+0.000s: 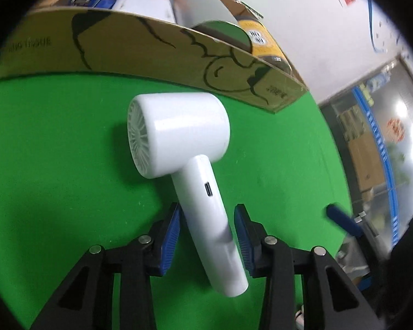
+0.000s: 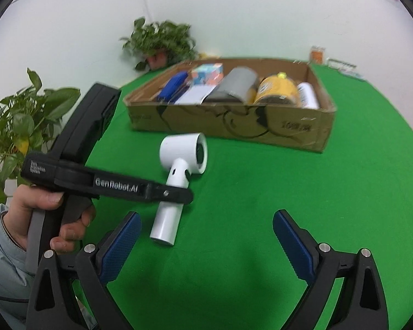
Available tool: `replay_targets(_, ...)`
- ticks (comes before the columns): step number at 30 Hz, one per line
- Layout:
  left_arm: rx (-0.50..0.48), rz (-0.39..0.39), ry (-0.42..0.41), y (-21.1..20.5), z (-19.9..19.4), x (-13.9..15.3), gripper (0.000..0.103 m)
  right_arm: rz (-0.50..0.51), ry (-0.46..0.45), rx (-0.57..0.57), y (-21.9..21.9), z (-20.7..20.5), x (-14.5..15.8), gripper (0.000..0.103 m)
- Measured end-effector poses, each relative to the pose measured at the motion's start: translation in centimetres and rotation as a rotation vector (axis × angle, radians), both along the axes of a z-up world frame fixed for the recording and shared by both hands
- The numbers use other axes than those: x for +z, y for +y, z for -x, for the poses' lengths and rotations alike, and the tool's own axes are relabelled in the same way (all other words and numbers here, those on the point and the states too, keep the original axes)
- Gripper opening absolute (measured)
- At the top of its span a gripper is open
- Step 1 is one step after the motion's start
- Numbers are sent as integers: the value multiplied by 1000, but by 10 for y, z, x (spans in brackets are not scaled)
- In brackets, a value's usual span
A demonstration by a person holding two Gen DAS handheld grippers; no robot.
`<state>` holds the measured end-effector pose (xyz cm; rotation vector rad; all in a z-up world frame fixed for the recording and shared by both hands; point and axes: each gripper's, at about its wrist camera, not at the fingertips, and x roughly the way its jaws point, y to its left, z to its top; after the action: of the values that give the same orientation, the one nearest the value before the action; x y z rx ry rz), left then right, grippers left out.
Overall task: Organize rigid objects
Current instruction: 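Grasp the hair dryer handle with the right gripper, then lift the hair dryer upright and carry it over the box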
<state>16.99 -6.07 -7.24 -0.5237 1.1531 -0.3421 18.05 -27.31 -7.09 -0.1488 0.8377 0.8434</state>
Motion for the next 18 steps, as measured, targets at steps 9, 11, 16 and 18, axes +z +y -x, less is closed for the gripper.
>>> replay_targets(9, -6, 94, 19, 11, -8, -4, 41, 77, 87, 46, 58, -7, -36, 75)
replay_targets(11, -7, 112, 22, 14, -7, -7, 40, 96, 86, 49, 67, -8, -40, 64)
replay_targets(16, -13, 122, 22, 14, -9, -10, 36, 153, 96, 16, 81, -12, -48, 31)
replay_targets(18, -9, 126, 21, 15, -9, -11, 34, 160, 96, 8, 82, -13, -48, 27)
